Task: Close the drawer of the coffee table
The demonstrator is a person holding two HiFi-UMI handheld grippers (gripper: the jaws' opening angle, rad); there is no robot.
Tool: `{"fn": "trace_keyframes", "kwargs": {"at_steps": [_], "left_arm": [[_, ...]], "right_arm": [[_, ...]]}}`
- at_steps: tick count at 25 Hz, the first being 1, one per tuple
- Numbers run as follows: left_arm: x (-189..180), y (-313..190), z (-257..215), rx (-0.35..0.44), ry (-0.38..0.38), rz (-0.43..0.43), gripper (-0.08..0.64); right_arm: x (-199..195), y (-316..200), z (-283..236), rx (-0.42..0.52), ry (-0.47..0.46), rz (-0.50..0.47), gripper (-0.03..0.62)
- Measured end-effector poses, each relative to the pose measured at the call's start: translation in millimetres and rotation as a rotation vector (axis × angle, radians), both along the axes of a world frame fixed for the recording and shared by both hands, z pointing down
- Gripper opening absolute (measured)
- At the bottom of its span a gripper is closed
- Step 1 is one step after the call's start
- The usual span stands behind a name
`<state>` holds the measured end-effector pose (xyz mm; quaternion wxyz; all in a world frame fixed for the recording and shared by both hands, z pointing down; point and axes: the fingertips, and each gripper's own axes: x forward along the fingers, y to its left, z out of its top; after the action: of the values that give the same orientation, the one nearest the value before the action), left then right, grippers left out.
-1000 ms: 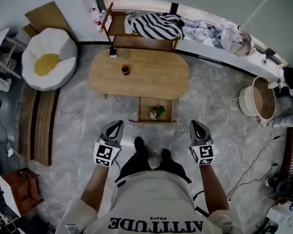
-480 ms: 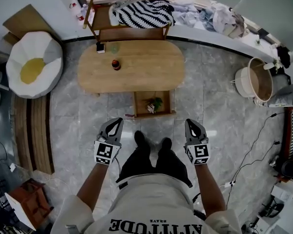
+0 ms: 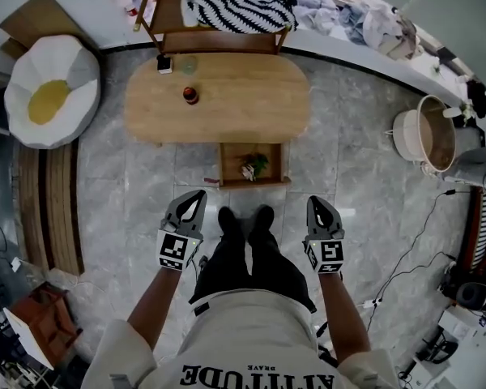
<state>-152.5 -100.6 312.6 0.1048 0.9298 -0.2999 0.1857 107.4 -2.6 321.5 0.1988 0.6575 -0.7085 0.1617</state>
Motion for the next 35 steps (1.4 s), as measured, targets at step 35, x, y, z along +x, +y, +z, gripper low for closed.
{"fn": "trace_keyframes", "kwargs": {"at_steps": [35], "left_arm": [[40, -1, 160, -0.130, -0.040, -0.128, 0.021]], "right_arm": [[47, -29, 182, -0.147, -0.083, -0.108, 0.020]]}}
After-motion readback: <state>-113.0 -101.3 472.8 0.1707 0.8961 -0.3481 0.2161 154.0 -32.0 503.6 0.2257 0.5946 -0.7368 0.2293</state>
